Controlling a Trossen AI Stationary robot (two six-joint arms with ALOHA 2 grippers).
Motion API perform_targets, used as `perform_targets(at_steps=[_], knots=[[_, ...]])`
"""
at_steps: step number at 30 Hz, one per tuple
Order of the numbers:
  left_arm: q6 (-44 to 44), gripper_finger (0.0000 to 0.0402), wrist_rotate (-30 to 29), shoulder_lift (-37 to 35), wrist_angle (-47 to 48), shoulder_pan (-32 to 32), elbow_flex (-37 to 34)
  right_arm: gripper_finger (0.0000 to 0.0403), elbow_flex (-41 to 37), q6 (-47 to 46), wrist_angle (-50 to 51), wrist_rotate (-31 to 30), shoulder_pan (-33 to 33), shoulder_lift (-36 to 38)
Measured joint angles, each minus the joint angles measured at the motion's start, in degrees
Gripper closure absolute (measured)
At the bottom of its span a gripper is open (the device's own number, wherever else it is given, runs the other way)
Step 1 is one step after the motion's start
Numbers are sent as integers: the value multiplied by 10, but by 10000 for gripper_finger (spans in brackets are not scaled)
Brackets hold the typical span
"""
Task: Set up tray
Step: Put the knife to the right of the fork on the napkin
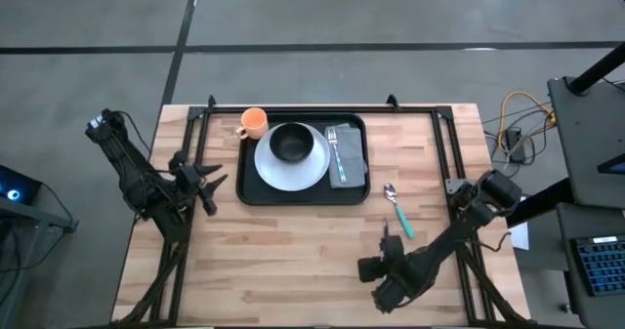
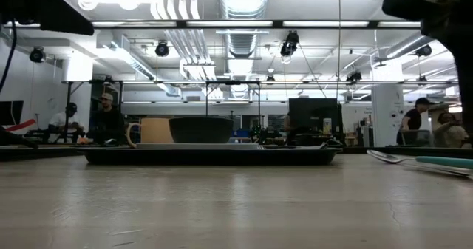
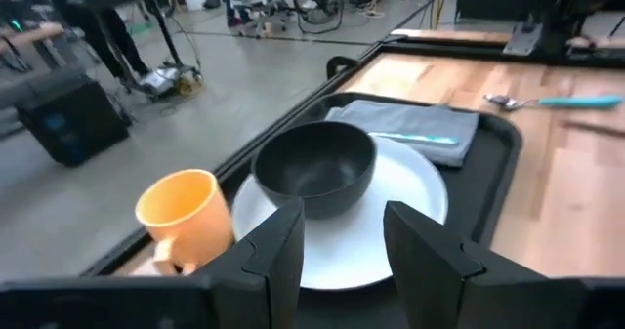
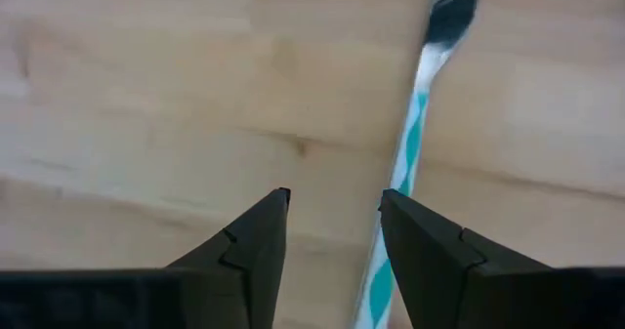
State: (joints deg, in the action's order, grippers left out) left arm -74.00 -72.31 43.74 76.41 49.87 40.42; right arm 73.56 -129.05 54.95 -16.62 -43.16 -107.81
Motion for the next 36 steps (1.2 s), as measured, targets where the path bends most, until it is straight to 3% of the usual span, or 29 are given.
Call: perform_targets(at_steps=[9,17,22,29,36], knots=[[144,277,-46,-16,-102,88,-28,243,-14,-9,-17,2,1,0],[150,277,-93,-49,-119,251,-52,243,-25,-12,-19,14,0,0],[150,277,-121,-48,-129,321,-57,243,-32,-14,-33,17,2,0],[152,277,-154,-44,-171,298,-59,243,-37,-17,-38,28,2,0],[153,277,-163,-32,-185,184,-59,243,-50,-20,-43,32,4,0]])
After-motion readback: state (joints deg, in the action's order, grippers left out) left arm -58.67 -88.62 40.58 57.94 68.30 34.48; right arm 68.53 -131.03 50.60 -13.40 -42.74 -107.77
